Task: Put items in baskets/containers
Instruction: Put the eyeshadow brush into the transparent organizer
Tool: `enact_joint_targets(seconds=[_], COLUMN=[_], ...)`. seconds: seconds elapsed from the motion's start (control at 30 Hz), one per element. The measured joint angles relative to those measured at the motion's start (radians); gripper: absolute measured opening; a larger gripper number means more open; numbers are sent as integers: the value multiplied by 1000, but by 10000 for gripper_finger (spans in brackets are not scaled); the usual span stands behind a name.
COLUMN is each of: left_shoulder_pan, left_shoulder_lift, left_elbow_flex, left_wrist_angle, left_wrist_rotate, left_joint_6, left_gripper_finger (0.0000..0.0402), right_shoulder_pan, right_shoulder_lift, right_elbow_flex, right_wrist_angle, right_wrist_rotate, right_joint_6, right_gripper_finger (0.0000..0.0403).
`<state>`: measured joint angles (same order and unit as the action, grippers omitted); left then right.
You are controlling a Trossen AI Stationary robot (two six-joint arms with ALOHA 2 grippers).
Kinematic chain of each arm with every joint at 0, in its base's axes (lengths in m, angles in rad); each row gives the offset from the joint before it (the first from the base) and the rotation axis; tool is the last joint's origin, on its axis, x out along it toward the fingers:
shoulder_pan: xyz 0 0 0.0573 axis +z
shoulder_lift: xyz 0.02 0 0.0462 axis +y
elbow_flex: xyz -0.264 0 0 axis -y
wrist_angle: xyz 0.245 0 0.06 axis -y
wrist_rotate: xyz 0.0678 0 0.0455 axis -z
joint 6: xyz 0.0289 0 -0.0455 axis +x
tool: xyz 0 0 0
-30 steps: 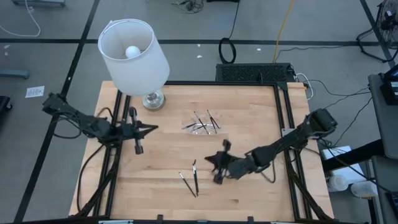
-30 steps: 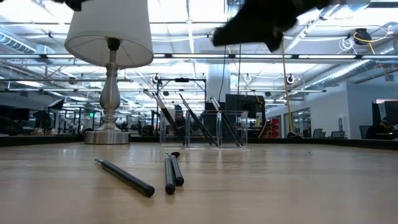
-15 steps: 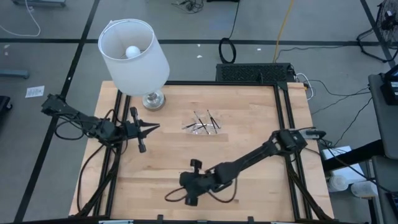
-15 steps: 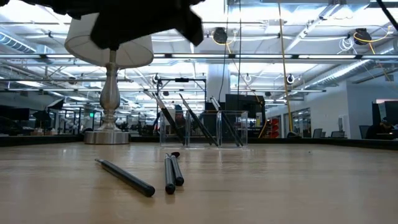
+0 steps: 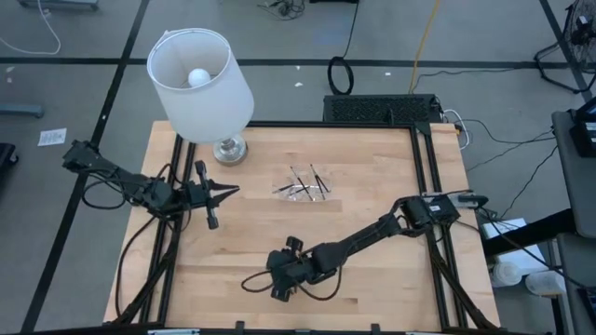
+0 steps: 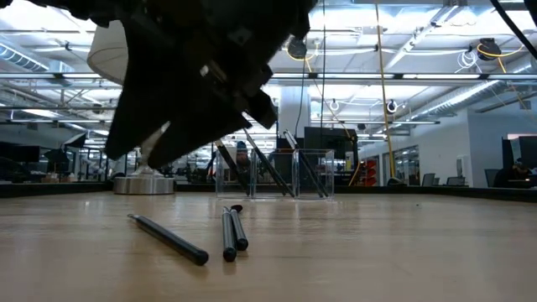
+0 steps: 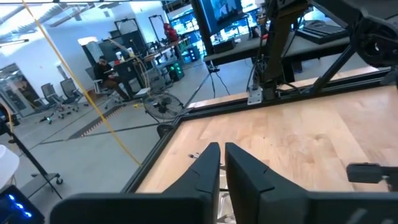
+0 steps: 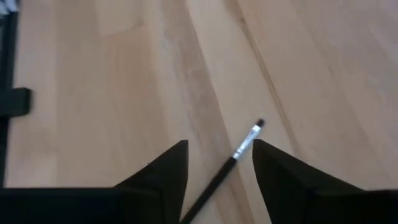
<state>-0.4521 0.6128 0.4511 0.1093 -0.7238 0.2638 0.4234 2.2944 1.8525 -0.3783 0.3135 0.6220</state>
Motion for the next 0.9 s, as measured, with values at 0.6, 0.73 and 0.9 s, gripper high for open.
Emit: enact_joint_targets(seconds=[0.6,0.73,0.9], left_shoulder_pan=[34,34,34], left_shoulder_lift=[4,9,9], left_elbow_flex=[0,0,0], left_wrist_angle=[-10,-12,-19], left_wrist_rotate=[10,10,10], left_joint_6=[-26,-37,-38], left_gripper_finger=[37,37,37], right_shoulder_pan=[-4,-10,-15], right_shoulder_lift=[49,53,55], right_elbow_flex=[-96,-95,-95], right_wrist_angle=[126,101,40], right_wrist_rotate=[-51,-64,-48], right_joint_6=[54,-4,-64], right_gripper_finger=[165,156,130])
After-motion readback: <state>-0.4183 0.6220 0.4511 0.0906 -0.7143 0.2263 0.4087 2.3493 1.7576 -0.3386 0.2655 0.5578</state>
